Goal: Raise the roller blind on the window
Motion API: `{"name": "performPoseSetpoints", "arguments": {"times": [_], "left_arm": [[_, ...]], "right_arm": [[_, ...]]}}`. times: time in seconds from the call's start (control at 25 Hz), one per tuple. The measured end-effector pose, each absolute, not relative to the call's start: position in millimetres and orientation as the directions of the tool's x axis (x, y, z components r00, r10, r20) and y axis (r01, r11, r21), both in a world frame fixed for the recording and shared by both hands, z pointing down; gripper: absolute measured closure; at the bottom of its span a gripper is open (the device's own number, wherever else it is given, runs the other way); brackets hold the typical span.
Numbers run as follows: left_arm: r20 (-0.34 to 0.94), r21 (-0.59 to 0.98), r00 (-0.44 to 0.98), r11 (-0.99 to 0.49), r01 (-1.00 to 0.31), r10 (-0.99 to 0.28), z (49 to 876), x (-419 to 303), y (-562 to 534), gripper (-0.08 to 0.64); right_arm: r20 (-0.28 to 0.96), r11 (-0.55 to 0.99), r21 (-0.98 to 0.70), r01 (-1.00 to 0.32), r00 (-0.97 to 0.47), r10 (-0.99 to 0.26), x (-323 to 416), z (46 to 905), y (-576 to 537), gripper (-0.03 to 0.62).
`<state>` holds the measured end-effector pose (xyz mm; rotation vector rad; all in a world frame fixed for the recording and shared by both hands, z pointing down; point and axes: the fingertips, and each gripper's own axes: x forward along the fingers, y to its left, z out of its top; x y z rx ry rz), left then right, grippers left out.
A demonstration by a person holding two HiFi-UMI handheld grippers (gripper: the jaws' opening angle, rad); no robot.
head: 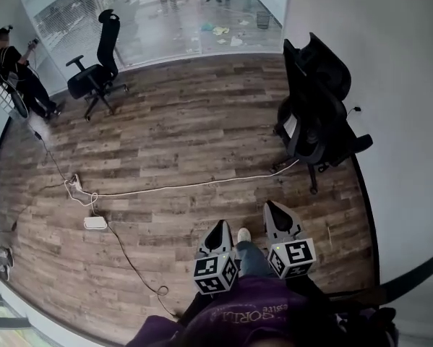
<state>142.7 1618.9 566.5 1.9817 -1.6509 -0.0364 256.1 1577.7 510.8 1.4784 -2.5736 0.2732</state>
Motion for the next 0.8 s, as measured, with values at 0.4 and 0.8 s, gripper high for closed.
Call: {"name": "performPoseSetpoints", "arguments": {"times": [0.4,0.8], "left_arm": [[0.285,0.47,0.132,0.019,-0.882,-0.95,545,87,1385,0.56],[0.196,0.476,0.245,-0.127,-0.871,-0.949,528,1,1062,0.56]], "right_arm": [[0.201,0.546,0.008,-0.838,-0.534,-0.821,231,485,1335,0.594],[0.161,0.515,0.055,-0.855,-0.502,-0.85,137,479,1018,0.594]]}}
